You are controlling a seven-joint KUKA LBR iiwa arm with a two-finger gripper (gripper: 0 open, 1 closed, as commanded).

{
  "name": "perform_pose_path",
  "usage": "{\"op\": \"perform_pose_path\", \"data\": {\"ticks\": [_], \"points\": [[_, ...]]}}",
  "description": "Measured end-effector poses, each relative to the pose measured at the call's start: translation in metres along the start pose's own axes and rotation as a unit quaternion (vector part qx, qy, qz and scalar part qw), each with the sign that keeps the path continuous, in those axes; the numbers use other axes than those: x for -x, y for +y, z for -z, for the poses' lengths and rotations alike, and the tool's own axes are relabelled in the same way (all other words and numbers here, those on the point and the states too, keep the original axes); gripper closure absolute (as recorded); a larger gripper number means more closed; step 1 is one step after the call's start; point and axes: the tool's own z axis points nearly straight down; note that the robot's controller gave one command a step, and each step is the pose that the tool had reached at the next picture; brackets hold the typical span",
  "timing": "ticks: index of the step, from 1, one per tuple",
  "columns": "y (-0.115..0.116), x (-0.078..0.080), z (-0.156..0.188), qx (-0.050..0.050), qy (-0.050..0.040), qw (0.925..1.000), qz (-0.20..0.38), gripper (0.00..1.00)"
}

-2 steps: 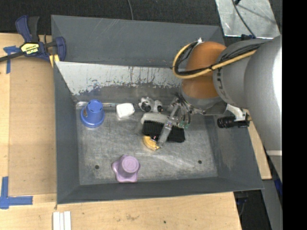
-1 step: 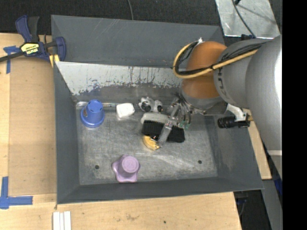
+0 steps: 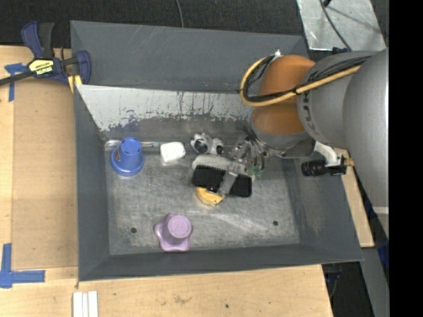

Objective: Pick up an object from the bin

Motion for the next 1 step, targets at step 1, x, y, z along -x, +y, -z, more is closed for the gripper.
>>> {"op": "perform_pose_path", "data": {"ticks": [1], "points": [[-0.0001, 0.0002, 0.0136, 0.003, -0.0064, 1.0, 0.0, 1.0]]}}
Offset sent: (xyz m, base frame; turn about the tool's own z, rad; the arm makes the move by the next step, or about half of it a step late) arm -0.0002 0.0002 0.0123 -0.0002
